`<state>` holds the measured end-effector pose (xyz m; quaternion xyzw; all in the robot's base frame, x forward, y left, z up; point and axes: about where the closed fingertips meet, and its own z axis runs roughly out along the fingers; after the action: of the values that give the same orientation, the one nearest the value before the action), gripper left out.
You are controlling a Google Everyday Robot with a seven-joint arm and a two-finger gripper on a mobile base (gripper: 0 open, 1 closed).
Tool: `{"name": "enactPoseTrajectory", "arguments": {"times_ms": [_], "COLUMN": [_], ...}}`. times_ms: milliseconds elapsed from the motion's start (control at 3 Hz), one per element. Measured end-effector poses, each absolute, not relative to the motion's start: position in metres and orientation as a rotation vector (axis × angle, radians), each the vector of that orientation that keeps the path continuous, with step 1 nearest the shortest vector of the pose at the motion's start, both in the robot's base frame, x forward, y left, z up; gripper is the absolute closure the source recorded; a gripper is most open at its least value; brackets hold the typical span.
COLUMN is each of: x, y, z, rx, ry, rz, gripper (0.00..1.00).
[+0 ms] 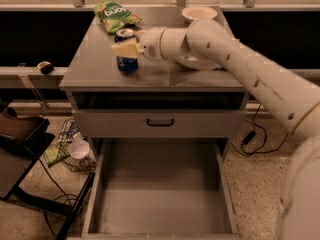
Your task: Pick pepsi can from middle drawer and place on counter
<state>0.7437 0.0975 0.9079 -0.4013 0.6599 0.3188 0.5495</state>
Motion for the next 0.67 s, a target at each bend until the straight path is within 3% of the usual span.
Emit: {"name": "enactPoseTrajectory", "arguments": {"times_ms": [333,667], "x": [0.7504,0.7504], "y": [0.1006,0.1007], "z": [0.8943,0.8943], "rx": [-0.955,-0.955], "ry": [1.567,1.567], "rz": [0.767,0.767], "gripper": [1.0,0.81]}}
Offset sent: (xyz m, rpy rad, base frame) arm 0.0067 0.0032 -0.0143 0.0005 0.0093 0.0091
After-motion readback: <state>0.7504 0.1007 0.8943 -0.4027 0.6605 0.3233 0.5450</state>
